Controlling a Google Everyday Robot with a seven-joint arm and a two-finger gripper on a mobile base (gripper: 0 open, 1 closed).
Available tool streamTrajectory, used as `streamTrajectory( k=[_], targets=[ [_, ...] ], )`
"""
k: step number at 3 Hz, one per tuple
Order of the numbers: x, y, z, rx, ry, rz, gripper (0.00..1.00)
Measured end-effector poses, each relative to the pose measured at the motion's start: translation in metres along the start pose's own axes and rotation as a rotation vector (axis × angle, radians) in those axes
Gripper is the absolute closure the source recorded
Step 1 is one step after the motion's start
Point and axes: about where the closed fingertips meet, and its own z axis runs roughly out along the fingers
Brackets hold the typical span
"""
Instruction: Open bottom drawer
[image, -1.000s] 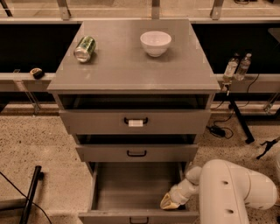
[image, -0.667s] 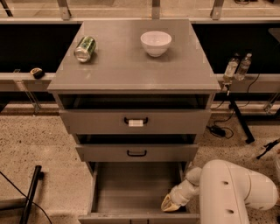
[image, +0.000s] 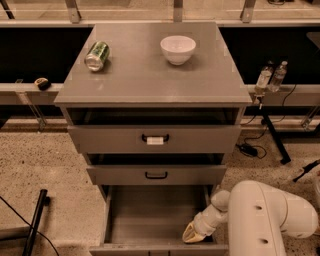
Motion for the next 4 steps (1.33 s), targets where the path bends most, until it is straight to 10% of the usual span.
streamTrajectory(
  k=[1, 4],
  targets=[
    [-0.001, -0.002, -0.001, 0.002, 0.0, -0.002, 0.92],
    [-0.012, 0.032, -0.019, 0.112, -0.007, -0.025, 0.27]
  ],
)
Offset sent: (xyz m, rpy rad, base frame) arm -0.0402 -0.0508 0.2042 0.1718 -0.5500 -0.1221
